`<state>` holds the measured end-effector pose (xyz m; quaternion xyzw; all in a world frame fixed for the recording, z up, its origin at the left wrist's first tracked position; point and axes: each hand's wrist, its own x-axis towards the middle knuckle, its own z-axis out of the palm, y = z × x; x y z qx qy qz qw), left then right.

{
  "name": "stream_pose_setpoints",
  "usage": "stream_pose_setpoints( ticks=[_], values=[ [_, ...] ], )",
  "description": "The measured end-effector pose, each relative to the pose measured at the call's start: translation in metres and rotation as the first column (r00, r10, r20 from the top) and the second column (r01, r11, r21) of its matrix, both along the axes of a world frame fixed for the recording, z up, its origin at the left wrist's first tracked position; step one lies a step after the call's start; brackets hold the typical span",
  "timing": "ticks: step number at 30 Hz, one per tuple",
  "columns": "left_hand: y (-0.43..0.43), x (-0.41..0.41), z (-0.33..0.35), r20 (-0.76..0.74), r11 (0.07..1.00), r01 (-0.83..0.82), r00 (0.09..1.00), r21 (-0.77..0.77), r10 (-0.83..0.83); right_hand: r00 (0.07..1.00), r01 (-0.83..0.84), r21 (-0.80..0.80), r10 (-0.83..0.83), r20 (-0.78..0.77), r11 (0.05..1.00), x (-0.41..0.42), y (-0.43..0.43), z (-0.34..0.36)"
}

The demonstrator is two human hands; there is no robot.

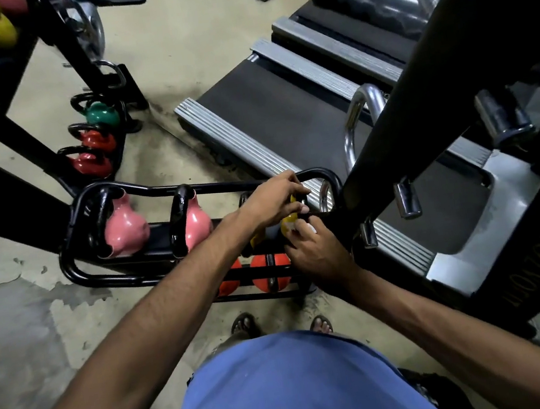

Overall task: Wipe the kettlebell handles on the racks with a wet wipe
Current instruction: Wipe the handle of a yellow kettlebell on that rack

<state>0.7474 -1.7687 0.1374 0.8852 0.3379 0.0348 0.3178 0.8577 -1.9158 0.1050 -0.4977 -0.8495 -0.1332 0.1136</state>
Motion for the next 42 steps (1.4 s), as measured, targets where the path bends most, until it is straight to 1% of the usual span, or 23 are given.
stream_pose_setpoints(
  ticks=[4, 6, 7, 8, 9, 11, 13, 15, 16, 18, 20, 22, 26, 27, 28, 30, 31, 32, 33, 34, 37, 40, 42],
  values=[
    [0.000, -0.001, 0.000, 0.001, 1.000, -0.009, 1.000, -0.003, 0.009, 0.999, 0.008, -0.036, -0.010, -0.043, 0.999, 0.006, -0.014, -0.001],
    [0.000, -0.001, -0.001, -0.001, 1.000, -0.020, 1.000, -0.007, 0.020, 0.947, 0.177, -0.158, -0.212, -0.240, 0.971, 0.002, -0.019, -0.006],
    [0.000, -0.001, -0.001, 0.001, 1.000, -0.023, 1.000, -0.010, 0.023, 0.832, 0.284, -0.291, -0.386, -0.399, 0.914, -0.001, -0.022, -0.005],
    [0.001, -0.002, -0.002, 0.006, 1.000, -0.026, 1.000, -0.012, 0.026, 0.659, 0.316, -0.427, -0.520, -0.543, 0.847, -0.005, -0.025, -0.006],
    [0.001, -0.003, -0.003, 0.015, 1.000, -0.027, 1.000, -0.013, 0.027, 0.497, 0.320, -0.486, -0.581, -0.644, 0.813, -0.008, -0.028, -0.005],
    [0.000, -0.004, -0.002, 0.025, 1.000, -0.022, 0.999, -0.003, 0.023, 0.278, 0.331, -0.548, -0.634, -0.721, 0.768, -0.013, -0.030, -0.003],
    [-0.001, -0.003, -0.003, 0.023, 1.000, -0.021, 1.000, 0.018, 0.020, 0.029, 0.269, -0.665, -0.696, -0.718, 0.697, -0.013, -0.021, -0.001],
    [-0.001, -0.003, -0.004, 0.023, 0.999, -0.018, 1.000, 0.026, 0.018, -0.186, 0.123, -0.771, -0.748, -0.637, 0.625, -0.010, -0.002, 0.001],
    [-0.001, -0.002, -0.004, 0.029, 1.000, -0.016, 0.999, 0.025, 0.015, -0.260, 0.055, -0.808, -0.773, -0.579, 0.587, -0.007, 0.007, 0.000],
    [-0.002, -0.003, -0.006, 0.058, 1.000, -0.008, 0.998, 0.023, 0.007, -0.316, -0.061, -0.847, -0.815, -0.485, 0.528, 0.002, 0.022, -0.002],
    [-0.002, -0.003, -0.007, 0.074, 0.999, 0.001, 0.997, 0.040, -0.004, -0.290, -0.112, -0.857, -0.841, -0.457, 0.504, 0.008, 0.027, -0.003],
    [0.000, -0.004, -0.007, 0.065, 0.999, 0.008, 0.998, 0.048, -0.011, -0.222, -0.086, -0.854, -0.845, -0.486, 0.513, 0.010, 0.022, -0.006],
    [0.003, -0.004, -0.009, 0.061, 1.000, 0.004, 0.998, 0.016, -0.005, -0.099, 0.161, -0.771, -0.767, -0.633, 0.616, -0.003, -0.008, -0.004],
    [0.003, -0.004, -0.010, 0.062, 1.000, 0.001, 0.998, 0.006, -0.001, -0.034, 0.237, -0.722, -0.737, -0.675, 0.650, -0.007, -0.014, -0.003],
    [0.003, -0.004, -0.010, 0.059, 1.000, 0.000, 0.998, 0.000, 0.000, 0.068, 0.300, -0.653, -0.698, -0.713, 0.696, -0.009, -0.019, -0.005],
    [0.003, -0.004, -0.010, 0.049, 1.000, 0.004, 0.999, -0.002, -0.004, 0.375, 0.342, -0.484, -0.589, -0.715, 0.806, -0.014, -0.026, -0.003],
    [0.003, -0.003, -0.009, 0.046, 1.000, 0.009, 0.999, 0.001, -0.009, 0.574, 0.342, -0.382, -0.513, -0.638, 0.858, -0.014, -0.027, -0.003],
    [0.003, -0.003, -0.008, 0.045, 1.000, 0.013, 0.999, 0.007, -0.013, 0.760, 0.317, -0.271, -0.414, -0.500, 0.909, -0.012, -0.027, -0.004],
    [0.004, -0.003, -0.008, 0.046, 1.000, 0.019, 0.999, 0.012, -0.020, 0.888, 0.261, -0.175, -0.307, -0.341, 0.949, -0.008, -0.026, -0.006],
    [0.004, -0.002, -0.006, 0.047, 0.999, 0.030, 0.998, 0.016, -0.031, 0.953, 0.201, -0.107, -0.219, -0.209, 0.974, -0.004, -0.024, -0.008],
    [0.004, -0.002, -0.007, 0.063, 0.998, 0.048, 0.997, 0.040, -0.050, 0.995, 0.098, -0.032, -0.098, -0.002, 0.995, 0.001, -0.004, -0.002],
    [0.004, -0.004, -0.009, 0.066, 0.996, 0.069, 0.995, 0.058, -0.073, 0.987, 0.096, -0.082, -0.085, 0.136, 0.992, -0.002, 0.014, 0.003],
    [0.004, -0.004, -0.008, 0.079, 0.996, 0.072, 0.994, 0.046, -0.076, 0.974, 0.038, -0.140, -0.005, 0.225, 0.989, -0.002, 0.010, 0.005]
  ],
)
